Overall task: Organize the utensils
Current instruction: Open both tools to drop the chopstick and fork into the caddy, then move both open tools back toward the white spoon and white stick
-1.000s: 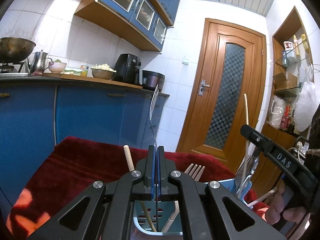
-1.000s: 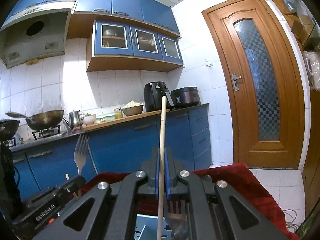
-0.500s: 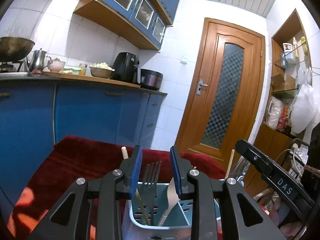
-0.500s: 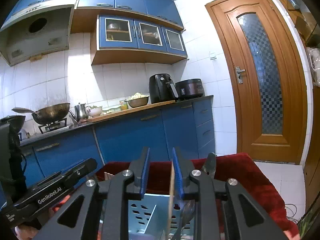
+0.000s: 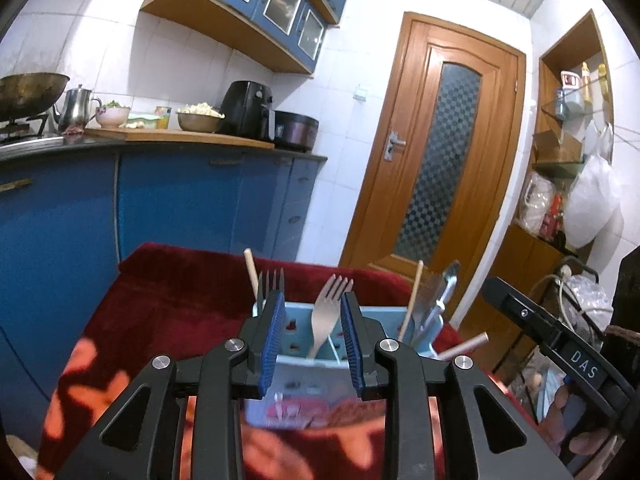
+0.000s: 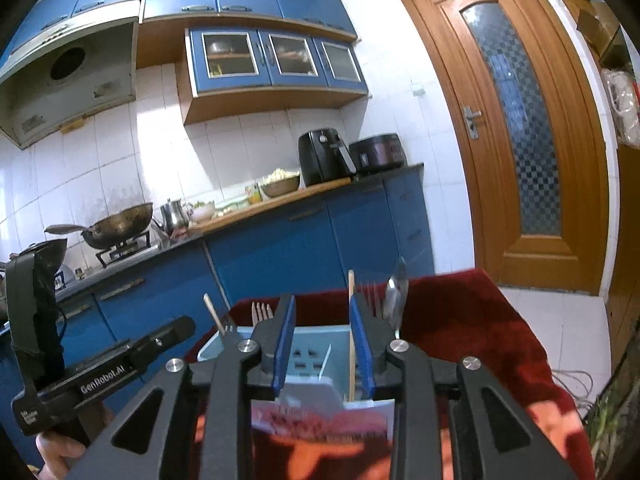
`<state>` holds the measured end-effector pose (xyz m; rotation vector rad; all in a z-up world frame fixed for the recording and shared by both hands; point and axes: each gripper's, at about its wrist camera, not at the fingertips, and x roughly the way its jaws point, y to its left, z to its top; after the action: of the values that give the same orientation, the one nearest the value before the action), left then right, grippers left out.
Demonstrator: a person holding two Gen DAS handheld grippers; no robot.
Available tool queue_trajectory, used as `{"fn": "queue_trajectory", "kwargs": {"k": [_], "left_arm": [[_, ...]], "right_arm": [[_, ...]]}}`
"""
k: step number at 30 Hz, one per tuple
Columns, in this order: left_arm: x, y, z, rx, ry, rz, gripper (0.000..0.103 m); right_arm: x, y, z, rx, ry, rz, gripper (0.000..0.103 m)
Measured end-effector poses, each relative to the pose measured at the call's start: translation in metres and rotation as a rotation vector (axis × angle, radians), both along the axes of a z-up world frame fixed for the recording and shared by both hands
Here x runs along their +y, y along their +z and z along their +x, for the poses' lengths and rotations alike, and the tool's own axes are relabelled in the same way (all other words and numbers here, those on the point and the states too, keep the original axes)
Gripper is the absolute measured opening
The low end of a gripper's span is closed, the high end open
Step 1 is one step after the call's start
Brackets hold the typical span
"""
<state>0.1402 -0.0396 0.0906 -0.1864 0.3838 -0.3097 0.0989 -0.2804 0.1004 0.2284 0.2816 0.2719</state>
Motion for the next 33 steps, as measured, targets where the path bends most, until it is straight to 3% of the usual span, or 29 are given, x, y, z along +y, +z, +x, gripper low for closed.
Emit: {"fn": "queue_trajectory", "kwargs": {"k": [16,25,33], "left_arm": [[0.010,-0.014,-0.047,0.156,-0.034,0.053,0.029],[0.012,-0.038,-0.067,0.288,-0.044,0.098,0.029],[0.008,-0.055,-0.082,0.349,-0.049,0.131,0.029]], "right_arm": [[-0.003,-0.022,-0.058,0.154,-0.017,-0.010,0.031],[-0.003,-0.046,-0.081,0.260,-0.004,-0.020,0.032],[-0.012,-0.069,-0.097,0.333,0.004,-0.007,0.034]]}}
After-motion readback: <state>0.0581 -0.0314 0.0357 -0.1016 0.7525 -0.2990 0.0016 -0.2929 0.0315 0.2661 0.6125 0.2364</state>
